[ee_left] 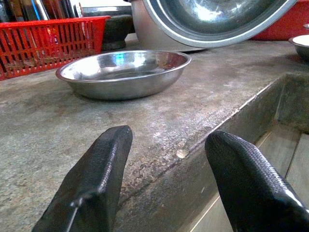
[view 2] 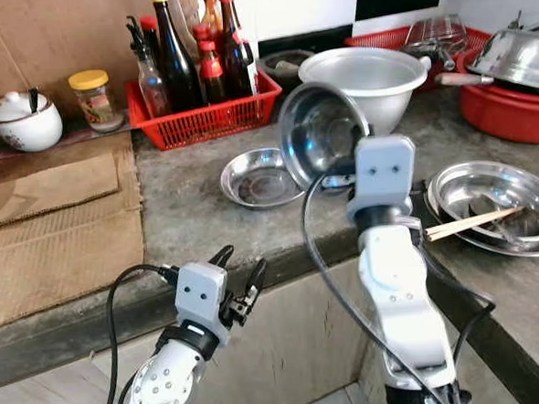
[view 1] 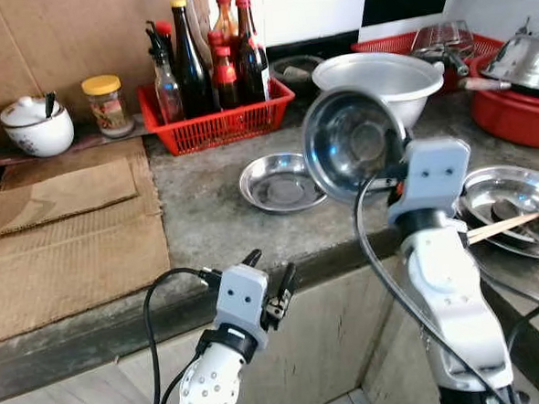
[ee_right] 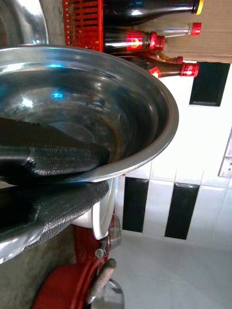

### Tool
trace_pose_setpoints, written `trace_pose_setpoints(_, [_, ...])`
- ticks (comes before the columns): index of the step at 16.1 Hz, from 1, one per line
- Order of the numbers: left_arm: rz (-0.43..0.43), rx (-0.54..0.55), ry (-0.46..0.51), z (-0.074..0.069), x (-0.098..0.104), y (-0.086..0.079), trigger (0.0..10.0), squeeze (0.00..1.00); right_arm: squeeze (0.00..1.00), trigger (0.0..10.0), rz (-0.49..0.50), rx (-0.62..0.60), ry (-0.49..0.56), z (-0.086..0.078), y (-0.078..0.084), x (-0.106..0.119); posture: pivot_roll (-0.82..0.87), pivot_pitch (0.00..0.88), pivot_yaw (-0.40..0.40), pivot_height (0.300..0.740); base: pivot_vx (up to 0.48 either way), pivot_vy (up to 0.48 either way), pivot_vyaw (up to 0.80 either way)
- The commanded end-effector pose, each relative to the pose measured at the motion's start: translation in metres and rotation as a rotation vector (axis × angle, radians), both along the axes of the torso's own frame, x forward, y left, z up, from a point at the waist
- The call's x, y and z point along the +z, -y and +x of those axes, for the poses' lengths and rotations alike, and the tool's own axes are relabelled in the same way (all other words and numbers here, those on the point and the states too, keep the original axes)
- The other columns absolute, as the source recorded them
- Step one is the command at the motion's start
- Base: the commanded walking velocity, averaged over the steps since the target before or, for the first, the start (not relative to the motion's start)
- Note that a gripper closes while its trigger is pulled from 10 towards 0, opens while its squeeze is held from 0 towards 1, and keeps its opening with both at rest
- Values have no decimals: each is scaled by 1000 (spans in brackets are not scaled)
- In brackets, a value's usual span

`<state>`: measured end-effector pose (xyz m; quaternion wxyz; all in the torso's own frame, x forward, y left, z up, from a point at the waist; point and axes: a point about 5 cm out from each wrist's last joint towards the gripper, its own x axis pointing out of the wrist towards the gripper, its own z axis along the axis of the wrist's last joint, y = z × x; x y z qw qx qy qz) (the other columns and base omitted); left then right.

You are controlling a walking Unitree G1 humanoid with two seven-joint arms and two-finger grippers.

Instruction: Kitchen organization

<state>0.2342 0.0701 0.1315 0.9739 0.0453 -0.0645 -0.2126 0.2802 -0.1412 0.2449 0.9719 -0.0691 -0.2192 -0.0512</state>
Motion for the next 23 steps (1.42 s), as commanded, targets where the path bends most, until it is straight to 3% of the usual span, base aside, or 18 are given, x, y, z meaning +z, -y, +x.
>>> trace_pose_setpoints(1, [-7,1,27,0,5,-1,10000,0,0,0,-3,-11,70,-9,0,10,-35,23,4,740,0,0,0])
trace_pose_setpoints(11, [0,-1,26,1,3,0,10000,0,0,0,44,2,59,-4,-7,9,-35,22,7,740,-157,0,0])
trace_pose_setpoints(12, [1,-1,25,1,3,0,10000,0,0,6824,43,-13,52,-4,-6,8,-35,22,7,740,-281,0,0])
trace_pose_setpoints(13, [2,-2,24,1,3,0,10000,0,0,10000,44,-19,50,-3,-6,8,-35,22,7,740,-292,0,0])
trace_pose_setpoints(23, [7,-5,21,1,2,-1,10000,0,0,10000,80,27,22,-2,-8,4,-34,19,10,740,-313,0,0])
